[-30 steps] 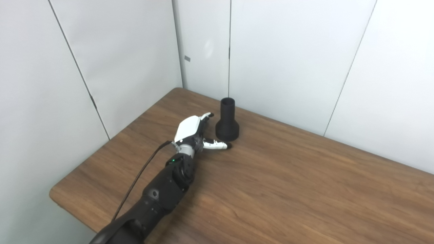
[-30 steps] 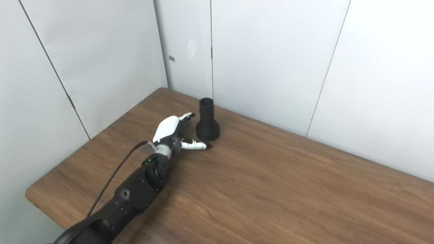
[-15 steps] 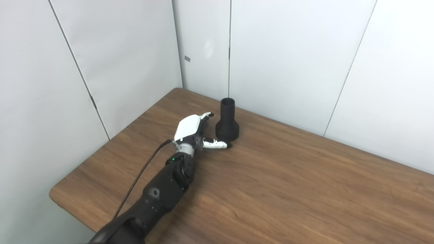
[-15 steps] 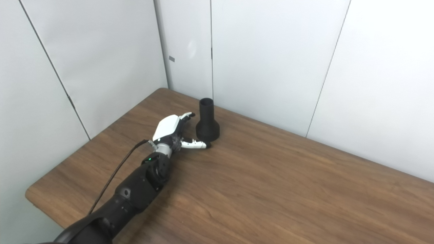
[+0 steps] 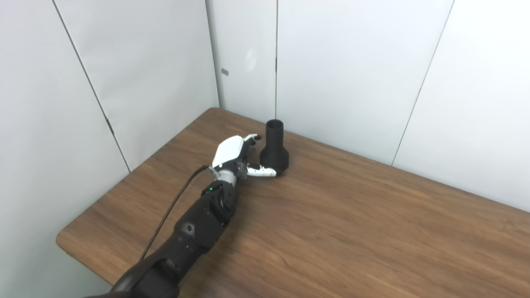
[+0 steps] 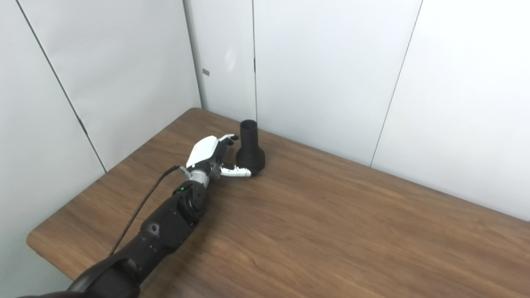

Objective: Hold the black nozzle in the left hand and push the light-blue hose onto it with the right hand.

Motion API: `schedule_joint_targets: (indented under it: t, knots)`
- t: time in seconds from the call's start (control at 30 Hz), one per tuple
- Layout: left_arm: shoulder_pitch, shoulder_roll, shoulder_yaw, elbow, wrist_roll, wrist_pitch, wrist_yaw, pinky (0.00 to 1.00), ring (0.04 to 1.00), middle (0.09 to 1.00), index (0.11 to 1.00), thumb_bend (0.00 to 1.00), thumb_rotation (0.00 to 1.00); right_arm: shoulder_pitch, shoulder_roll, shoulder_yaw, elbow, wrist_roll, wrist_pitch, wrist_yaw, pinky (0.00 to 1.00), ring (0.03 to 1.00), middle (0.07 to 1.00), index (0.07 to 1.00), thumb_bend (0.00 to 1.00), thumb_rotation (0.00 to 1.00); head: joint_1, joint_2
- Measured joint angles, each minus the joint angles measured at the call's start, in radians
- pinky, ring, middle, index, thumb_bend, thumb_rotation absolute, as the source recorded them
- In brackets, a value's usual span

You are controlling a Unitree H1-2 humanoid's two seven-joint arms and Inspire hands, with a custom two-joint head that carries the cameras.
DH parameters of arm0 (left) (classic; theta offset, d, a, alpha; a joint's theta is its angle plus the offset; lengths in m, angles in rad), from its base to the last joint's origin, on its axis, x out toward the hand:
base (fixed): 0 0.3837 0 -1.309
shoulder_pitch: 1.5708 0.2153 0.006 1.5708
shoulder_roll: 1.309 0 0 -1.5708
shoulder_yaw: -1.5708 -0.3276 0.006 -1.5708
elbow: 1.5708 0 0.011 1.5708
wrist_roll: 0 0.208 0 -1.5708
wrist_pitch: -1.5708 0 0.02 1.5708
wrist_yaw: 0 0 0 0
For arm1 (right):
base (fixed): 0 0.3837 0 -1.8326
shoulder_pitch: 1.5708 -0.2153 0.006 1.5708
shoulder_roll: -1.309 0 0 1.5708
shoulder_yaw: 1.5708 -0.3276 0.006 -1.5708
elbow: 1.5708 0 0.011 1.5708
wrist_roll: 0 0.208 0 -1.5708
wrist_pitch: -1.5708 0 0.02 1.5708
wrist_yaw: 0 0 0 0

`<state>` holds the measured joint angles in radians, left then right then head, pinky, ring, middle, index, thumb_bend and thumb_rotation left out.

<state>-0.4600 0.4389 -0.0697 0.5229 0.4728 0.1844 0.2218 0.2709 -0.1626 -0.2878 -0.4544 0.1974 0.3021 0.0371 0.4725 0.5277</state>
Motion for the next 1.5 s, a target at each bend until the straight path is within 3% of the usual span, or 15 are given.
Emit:
schedule_joint_targets:
  t: [0.5,0.73,0.93,1.13,1.2,1.27,1.3,1.37,1.4,1.47,1.5]
  knots:
    - [-0.043,0.004,-0.071,0.027,0.016,0.017,-0.026,1.00,0.867,0.854,0.876,1.00,0.34,0.007,0.000,0.001,-0.005,-0.005,0.001,0.000,0.46,0.605,0.635,0.494,0.49,0.16,-0.017,0.002]
    - [-0.053,0.013,-0.122,0.021,0.081,0.041,-0.032,0.97,0.801,0.816,0.834,1.00,0.40,0.013,-0.001,0.011,-0.012,-0.014,0.001,0.003,0.48,0.615,0.643,0.495,0.49,0.17,-0.025,0.003]
    - [-0.056,0.018,-0.145,0.020,0.119,0.038,-0.025,0.98,0.812,0.821,0.812,1.00,0.41,0.020,-0.004,0.016,-0.026,-0.016,0.001,0.006,0.49,0.621,0.649,0.495,0.49,0.17,-0.029,0.005]
    - [-0.051,0.014,-0.137,0.020,0.120,0.023,0.000,0.95,0.723,0.719,0.775,0.99,0.45,0.021,-0.020,0.020,-0.026,-0.020,0.001,0.010,0.48,0.615,0.644,0.495,0.49,0.17,-0.031,0.008]
    - [-0.050,0.016,-0.138,0.023,0.125,0.002,0.017,0.95,0.730,0.714,0.746,0.88,0.43,0.021,-0.020,0.021,-0.026,-0.021,0.001,0.010,0.49,0.618,0.646,0.495,0.49,0.17,-0.031,0.008]
    - [-0.046,0.017,-0.143,0.024,0.129,-0.007,0.026,0.95,0.743,0.714,0.710,0.74,0.31,0.021,-0.020,0.021,-0.026,-0.021,0.001,0.010,0.49,0.617,0.645,0.495,0.49,0.17,-0.035,0.011]
    - [-0.042,0.017,-0.145,0.025,0.131,-0.014,0.038,0.93,0.731,0.708,0.678,0.70,0.21,0.022,-0.020,0.021,-0.026,-0.021,0.001,0.010,0.49,0.616,0.644,0.495,0.49,0.17,-0.035,0.011]
    - [-0.028,0.016,-0.151,0.025,0.140,-0.038,0.066,0.92,0.710,0.702,0.644,0.65,0.13,0.023,-0.021,0.021,-0.026,-0.021,0.001,0.010,0.49,0.615,0.644,0.495,0.49,0.17,-0.035,0.011]
    - [-0.022,0.016,-0.158,0.027,0.152,-0.050,0.084,0.92,0.706,0.700,0.639,0.64,0.12,0.024,-0.021,0.021,-0.026,-0.021,0.001,0.010,0.49,0.615,0.644,0.495,0.49,0.17,-0.035,0.011]
    - [-0.012,0.017,-0.168,0.039,0.164,-0.090,0.125,0.90,0.669,0.660,0.525,0.54,0.07,0.024,-0.021,0.021,-0.026,-0.021,0.000,0.011,0.49,0.617,0.647,0.495,0.49,0.17,-0.035,0.011]
    - [-0.009,0.016,-0.170,0.044,0.170,-0.108,0.145,0.88,0.651,0.626,0.509,0.52,0.07,0.024,-0.021,0.021,-0.026,-0.021,-0.001,0.011,0.49,0.614,0.645,0.495,0.49,0.17,-0.035,0.011]
